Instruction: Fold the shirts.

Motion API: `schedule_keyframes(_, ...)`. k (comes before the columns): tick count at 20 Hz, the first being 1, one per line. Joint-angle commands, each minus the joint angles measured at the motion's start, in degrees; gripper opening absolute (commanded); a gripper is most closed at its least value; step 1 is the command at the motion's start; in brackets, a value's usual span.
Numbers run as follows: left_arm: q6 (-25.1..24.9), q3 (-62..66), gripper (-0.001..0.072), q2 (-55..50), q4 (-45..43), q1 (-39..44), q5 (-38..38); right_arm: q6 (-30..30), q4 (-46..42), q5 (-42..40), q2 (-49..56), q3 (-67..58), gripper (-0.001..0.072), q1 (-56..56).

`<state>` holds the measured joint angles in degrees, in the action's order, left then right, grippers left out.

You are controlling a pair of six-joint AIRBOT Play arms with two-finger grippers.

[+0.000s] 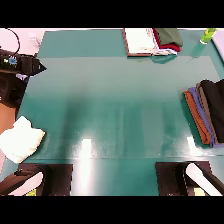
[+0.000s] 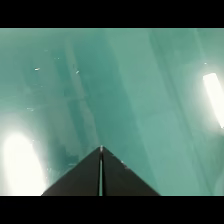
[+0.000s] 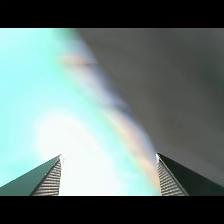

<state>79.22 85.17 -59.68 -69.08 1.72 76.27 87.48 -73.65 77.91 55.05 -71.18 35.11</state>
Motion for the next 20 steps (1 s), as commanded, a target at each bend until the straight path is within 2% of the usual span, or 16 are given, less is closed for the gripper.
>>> schedule_keyframes(1, -0.2, 0.0, 0.0022, 0.0, -0.5, 0.0, -0.5, 0.0, 6.0, -4.6, 0.4, 0.2, 0.0578, -17.4)
schedule_keyframes(2, -0.2, 0.0, 0.0023, 0.0, -0.5, 0.0, -0.4, 0.0, 6.0, -6.1, 1.0, 0.7, 0.0546, -22.4)
schedule_keyframes(4, -0.2, 0.0, 0.0023, 0.0, -0.5, 0.0, -0.4, 0.0, 6.0, -7.7, 2.8, 0.6, 0.0545, -30.6)
schedule_keyframes(5, -0.2, 0.0, 0.0023, 0.0, -0.5, 0.0, -0.5, 0.0, 6.1, -8.4, 3.8, 0.6, 0.0510, -33.9)
schedule_keyframes(7, -0.2, 0.0, 0.0023, 0.0, -0.5, 0.0, -0.5, -0.2, 6.0, -8.8, 6.2, 0.4, 0.0278, -39.4)
schedule_keyframes(8, -0.2, 0.0, 0.0023, 0.0, -0.5, 0.0, -0.4, -0.3, 6.0, -8.7, 7.3, 0.1, 0.0088, -41.6)
schedule_keyframes(9, -0.2, 0.0, 0.0023, 0.0, -0.5, 0.0, -0.4, -0.4, 6.1, -8.8, 8.2, -0.2, 0.0022, -43.2)
schedule_keyframes(13, -0.2, 0.0, 0.0023, 0.0, -0.5, 0.0, -0.4, -0.5, 6.1, -8.4, 11.0, -3.0, 0.0022, -46.8)
schedule_keyframes(20, -0.2, 0.0, 0.0023, 0.0, -0.5, 0.0, -0.4, -0.5, 6.2, -8.3, 11.2, -3.5, 0.0022, -46.4)
